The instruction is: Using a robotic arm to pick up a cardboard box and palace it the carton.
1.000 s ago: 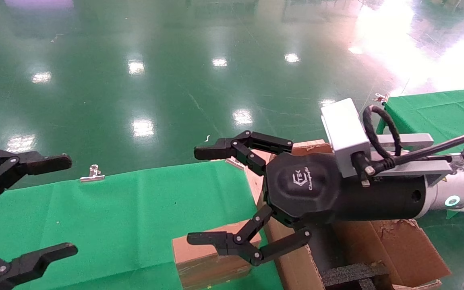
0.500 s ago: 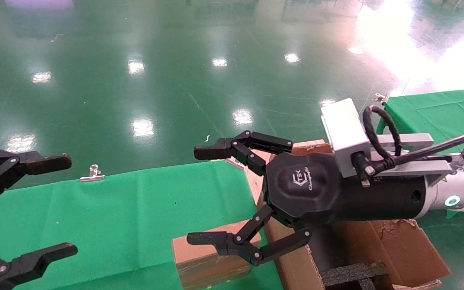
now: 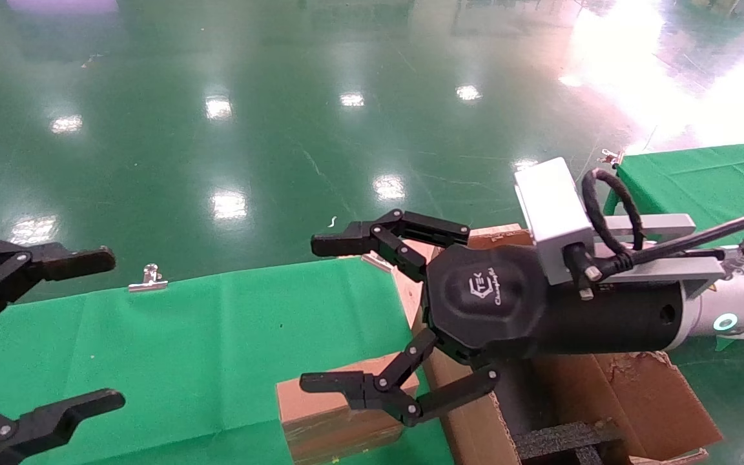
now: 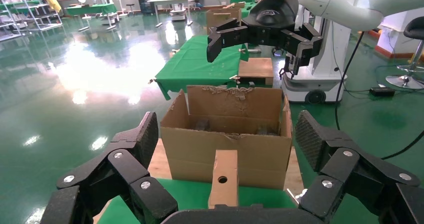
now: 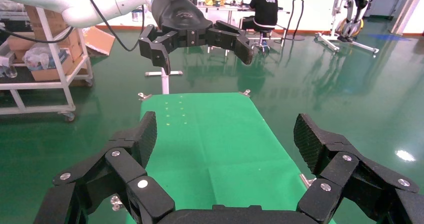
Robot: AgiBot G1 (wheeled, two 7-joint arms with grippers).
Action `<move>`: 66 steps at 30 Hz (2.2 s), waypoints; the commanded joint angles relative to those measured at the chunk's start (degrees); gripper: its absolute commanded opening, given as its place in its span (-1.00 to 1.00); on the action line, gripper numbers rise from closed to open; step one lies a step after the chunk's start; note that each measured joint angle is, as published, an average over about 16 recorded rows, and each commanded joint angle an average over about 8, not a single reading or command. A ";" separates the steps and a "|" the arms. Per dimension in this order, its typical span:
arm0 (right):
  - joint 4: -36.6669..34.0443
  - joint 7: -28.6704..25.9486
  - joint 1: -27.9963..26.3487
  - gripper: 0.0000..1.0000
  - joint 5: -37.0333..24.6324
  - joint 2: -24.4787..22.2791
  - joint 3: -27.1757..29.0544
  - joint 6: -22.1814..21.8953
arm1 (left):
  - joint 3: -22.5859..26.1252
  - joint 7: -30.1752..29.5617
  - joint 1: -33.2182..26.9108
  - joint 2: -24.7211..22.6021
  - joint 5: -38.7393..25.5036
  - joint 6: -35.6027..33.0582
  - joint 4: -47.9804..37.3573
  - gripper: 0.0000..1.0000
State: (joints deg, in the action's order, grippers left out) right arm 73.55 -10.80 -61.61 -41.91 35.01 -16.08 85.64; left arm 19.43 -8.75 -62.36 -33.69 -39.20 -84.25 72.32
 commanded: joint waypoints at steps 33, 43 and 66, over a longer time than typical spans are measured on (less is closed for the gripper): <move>0.87 2.55 -16.39 1.00 -36.96 9.50 -16.74 1.24 | 0.02 0.01 -0.01 0.00 0.01 0.00 -0.01 -1.00; 0.65 0.29 -19.85 1.00 -45.78 14.44 -21.67 1.66 | 0.03 0.02 -0.01 0.01 0.02 0.00 -0.01 -1.00; -0.18 0.87 -23.29 -1.00 -53.00 16.77 -28.21 3.59 | 0.03 0.03 0.00 0.02 0.01 0.02 -0.02 1.00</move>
State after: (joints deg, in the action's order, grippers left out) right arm 73.47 -9.93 -84.82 -94.90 51.75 -44.21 89.23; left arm 19.47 -8.72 -62.36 -33.68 -39.20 -84.22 72.29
